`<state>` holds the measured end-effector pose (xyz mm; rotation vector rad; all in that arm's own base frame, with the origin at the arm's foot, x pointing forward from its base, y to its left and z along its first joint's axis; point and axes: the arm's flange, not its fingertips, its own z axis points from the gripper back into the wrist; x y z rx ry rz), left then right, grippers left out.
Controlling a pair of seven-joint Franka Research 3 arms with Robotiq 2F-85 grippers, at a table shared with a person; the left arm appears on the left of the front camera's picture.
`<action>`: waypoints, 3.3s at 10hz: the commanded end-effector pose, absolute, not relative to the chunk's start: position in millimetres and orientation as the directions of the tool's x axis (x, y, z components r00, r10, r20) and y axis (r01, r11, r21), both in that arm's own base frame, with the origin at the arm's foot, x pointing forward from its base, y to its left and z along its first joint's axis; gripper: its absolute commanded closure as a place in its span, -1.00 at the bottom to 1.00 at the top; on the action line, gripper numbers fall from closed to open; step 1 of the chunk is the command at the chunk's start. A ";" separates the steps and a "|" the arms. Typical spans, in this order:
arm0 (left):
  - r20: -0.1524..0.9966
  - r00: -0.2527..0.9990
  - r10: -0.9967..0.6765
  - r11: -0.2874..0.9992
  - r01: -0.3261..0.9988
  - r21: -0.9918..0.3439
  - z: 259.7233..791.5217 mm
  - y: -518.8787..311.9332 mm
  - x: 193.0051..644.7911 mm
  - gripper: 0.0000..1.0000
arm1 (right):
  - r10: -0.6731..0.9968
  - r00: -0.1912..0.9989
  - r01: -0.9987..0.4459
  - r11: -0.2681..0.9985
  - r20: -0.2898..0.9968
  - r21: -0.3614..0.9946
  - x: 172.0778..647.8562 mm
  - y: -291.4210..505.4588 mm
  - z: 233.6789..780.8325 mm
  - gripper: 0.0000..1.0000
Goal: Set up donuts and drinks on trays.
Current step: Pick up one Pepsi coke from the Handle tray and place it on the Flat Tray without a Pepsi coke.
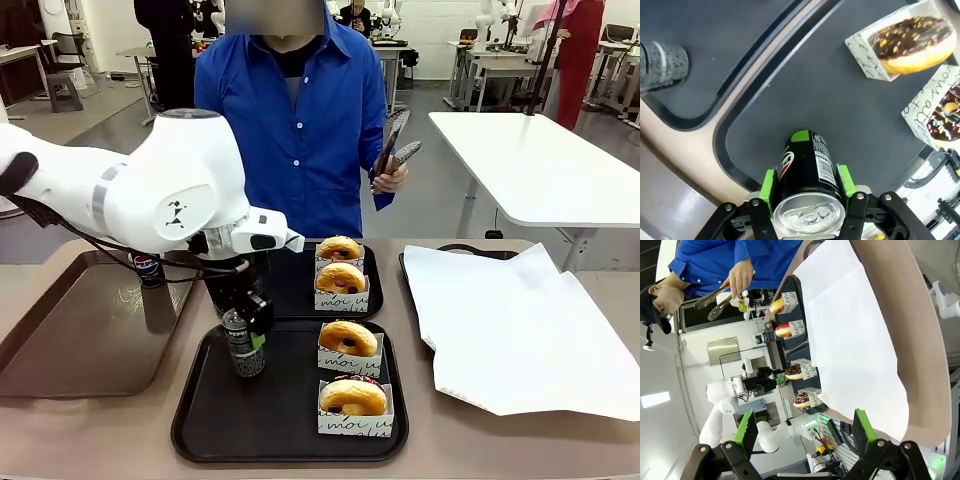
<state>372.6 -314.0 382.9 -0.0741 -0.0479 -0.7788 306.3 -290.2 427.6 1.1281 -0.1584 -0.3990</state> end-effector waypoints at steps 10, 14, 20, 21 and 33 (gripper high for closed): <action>0.137 0.783 -0.606 0.793 0.609 0.030 432.0 -303.8 344.9 -1.00 | -0.385 0.921 0.216 0.358 -0.068 0.908 305.1 -289.8 426.7 -1.00; 0.174 0.861 -0.478 0.877 0.479 0.039 467.7 -251.3 332.9 -1.00 | -0.385 0.921 0.216 0.358 -0.068 0.908 305.1 -289.8 426.7 -1.00; 0.181 0.871 -0.456 0.888 0.460 0.021 474.2 -234.4 335.0 -1.00 | -0.385 0.921 0.216 0.358 -0.068 0.908 305.1 -289.8 426.7 -1.00; 0.181 0.871 -0.456 0.888 0.460 0.021 474.2 -234.4 335.0 -1.00 | -0.385 0.921 0.216 0.358 -0.068 0.908 305.1 -289.8 426.7 -1.00; 0.124 0.983 0.138 0.549 0.028 -0.835 523.9 74.2 348.3 -1.00 | -0.385 0.921 0.216 0.358 -0.068 0.908 305.1 -289.8 426.7 -1.00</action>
